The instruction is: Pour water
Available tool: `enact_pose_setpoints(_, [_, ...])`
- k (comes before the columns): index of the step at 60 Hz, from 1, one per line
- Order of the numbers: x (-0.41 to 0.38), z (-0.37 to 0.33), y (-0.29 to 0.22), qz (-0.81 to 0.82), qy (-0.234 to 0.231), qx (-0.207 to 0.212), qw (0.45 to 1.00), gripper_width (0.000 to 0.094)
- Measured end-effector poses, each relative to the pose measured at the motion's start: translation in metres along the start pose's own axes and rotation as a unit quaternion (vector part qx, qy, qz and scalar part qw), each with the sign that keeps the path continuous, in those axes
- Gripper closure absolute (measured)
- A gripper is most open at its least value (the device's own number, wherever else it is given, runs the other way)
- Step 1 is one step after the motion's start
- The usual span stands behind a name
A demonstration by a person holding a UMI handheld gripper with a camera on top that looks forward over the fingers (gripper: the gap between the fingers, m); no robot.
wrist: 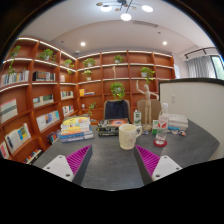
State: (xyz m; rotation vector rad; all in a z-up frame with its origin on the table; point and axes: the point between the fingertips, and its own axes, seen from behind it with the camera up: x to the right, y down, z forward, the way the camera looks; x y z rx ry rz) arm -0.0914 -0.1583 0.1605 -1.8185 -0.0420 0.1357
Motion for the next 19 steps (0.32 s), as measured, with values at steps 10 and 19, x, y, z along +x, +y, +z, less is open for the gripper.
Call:
enact_pose_setpoints(10, [-0.020,-0.015,0.004,-0.019,-0.023,-0.005,1.000,0.0054])
enact_pose_setpoints(19, [-0.024,-0.016,0.010,-0.034,-0.027,-0.010,0.999,0.0054])
